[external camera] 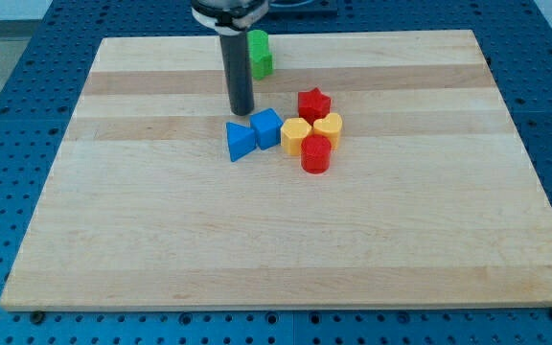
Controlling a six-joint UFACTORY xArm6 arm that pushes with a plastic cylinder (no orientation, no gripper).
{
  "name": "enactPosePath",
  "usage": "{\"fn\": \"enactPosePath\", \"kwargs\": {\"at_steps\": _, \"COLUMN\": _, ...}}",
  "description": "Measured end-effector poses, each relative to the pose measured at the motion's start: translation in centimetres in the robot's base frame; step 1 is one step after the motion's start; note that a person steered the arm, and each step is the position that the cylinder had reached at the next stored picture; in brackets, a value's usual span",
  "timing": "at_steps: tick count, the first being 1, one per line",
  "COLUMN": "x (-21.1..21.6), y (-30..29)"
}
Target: Drag the red star into the green blocks
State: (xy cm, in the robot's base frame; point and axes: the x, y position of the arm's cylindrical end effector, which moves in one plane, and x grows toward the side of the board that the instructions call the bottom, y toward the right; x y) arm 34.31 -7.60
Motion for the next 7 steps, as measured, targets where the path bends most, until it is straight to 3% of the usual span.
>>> {"fn": "enactPosePath", "kwargs": {"at_steps": 1, "x": -0.6, "y": -4.5}}
{"fn": "enactPosePath", "kwargs": {"at_steps": 2, "x": 1.8, "y": -8.8}}
{"fn": "enactPosePath", "kwargs": {"at_steps": 3, "x": 8.6, "y": -9.4}}
{"fn": "enactPosePath", "kwargs": {"at_steps": 4, "x": 13.2, "y": -6.8}}
{"fn": "enactPosePath", "kwargs": {"at_steps": 6, "x": 11.6, "y": 5.3}}
{"fn": "enactPosePath", "kwargs": {"at_steps": 7, "x": 9.7, "y": 8.2}}
